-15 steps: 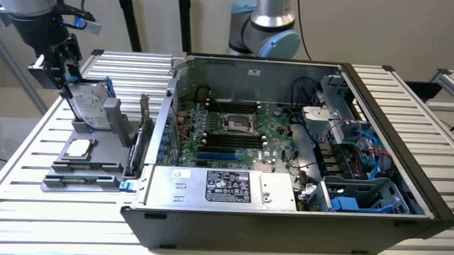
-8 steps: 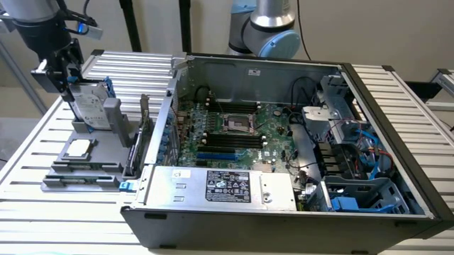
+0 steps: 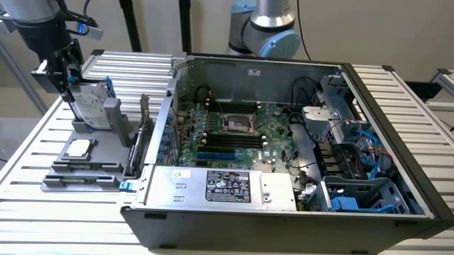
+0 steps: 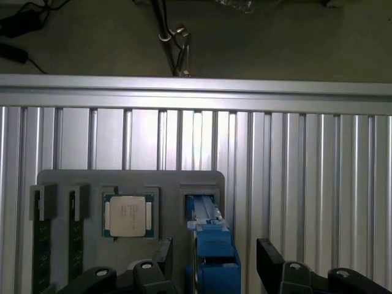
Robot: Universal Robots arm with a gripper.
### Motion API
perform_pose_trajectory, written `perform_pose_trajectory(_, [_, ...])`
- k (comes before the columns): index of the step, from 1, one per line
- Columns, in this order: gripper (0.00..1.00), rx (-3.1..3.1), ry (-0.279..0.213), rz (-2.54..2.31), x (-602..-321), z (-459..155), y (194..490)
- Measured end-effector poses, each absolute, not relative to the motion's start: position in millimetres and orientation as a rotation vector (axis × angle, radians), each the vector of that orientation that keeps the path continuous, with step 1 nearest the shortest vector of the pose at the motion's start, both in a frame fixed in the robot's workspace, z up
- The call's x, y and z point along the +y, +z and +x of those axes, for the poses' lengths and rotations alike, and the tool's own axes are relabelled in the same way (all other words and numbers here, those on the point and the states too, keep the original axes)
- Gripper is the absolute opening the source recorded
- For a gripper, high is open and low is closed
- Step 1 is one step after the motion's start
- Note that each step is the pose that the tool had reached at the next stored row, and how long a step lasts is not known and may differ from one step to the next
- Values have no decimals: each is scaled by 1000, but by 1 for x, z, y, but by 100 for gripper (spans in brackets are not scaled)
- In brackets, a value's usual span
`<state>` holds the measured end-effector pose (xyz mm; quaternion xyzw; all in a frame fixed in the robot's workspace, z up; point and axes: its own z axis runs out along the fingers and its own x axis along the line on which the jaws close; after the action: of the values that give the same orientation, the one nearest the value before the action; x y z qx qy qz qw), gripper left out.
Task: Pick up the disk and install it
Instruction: 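Pick up the disk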
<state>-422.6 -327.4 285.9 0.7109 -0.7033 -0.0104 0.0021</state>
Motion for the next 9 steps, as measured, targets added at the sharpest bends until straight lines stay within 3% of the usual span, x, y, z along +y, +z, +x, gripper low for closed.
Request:
perform_pose_trajectory(7, [64,-2205,-29,2229,-327,-423,286])
perform_pose_trajectory(8, [56,-2205,-28,2228,-327,-423,286])
perform_pose_trajectory(9, [56,-2204,-28,2228,-327,-423,286])
